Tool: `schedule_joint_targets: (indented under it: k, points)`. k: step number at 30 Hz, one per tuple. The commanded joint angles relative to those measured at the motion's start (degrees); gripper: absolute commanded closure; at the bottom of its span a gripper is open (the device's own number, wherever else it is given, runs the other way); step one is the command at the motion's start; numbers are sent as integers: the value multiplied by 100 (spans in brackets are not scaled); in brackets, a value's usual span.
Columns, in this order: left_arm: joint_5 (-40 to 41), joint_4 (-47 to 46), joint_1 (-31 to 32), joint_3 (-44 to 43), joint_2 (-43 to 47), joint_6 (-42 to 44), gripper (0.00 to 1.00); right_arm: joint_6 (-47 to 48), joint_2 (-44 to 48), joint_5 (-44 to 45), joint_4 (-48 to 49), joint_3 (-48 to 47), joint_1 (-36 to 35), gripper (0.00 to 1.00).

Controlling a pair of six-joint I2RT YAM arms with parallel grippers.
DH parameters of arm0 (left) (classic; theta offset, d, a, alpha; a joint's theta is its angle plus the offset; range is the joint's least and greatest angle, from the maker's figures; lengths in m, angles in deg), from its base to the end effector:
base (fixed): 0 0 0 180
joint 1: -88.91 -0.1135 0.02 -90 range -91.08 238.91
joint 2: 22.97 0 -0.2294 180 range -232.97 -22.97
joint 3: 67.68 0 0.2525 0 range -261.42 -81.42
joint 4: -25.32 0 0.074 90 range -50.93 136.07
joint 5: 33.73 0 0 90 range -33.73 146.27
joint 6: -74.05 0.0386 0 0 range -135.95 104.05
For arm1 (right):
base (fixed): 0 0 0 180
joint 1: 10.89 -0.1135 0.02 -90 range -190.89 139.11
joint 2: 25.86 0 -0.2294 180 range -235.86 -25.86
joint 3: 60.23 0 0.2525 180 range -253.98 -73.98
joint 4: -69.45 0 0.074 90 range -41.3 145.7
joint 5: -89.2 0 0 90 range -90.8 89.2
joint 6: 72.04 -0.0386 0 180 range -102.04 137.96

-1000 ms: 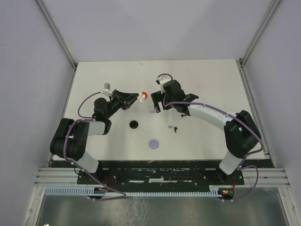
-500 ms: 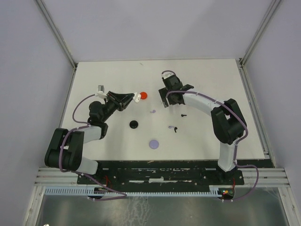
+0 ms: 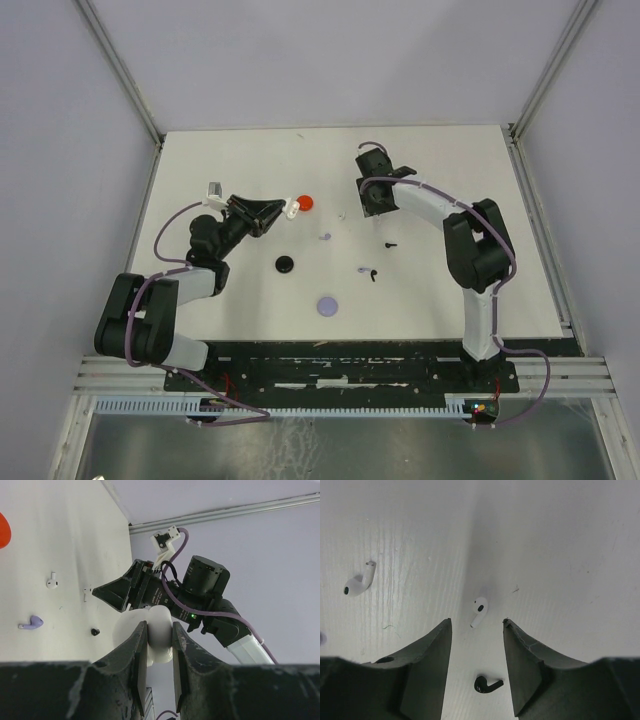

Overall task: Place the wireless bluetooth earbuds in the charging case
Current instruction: Pick up the earbud from the center of the board.

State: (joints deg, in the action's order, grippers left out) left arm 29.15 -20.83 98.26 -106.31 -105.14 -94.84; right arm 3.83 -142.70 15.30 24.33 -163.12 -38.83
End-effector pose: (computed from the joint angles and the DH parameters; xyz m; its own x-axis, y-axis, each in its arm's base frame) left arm 0.2734 -0.0629 0.1718 -0.5741 -0.7906 -0.2129 0.1585 0.1477 -0.9762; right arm 0.3811 0.1900 0.1620 -0.8140 -0.1662 -0.5565 -0.1294 0.9860 -0.1052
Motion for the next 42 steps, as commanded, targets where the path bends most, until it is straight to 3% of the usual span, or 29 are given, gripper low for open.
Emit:
schedule_joint_targets:
  k: [1,18,42]
  points:
    - [13,-189,0,28,121,203,97,-289,-149,-160,-284,-410,96,47]
    - [19,-177,-7,64,127,208,97,-615,-678,-578,-788,-1087,282,53]
    - [44,-154,-5,52,106,221,97,-753,-955,-747,-794,-1184,420,61]
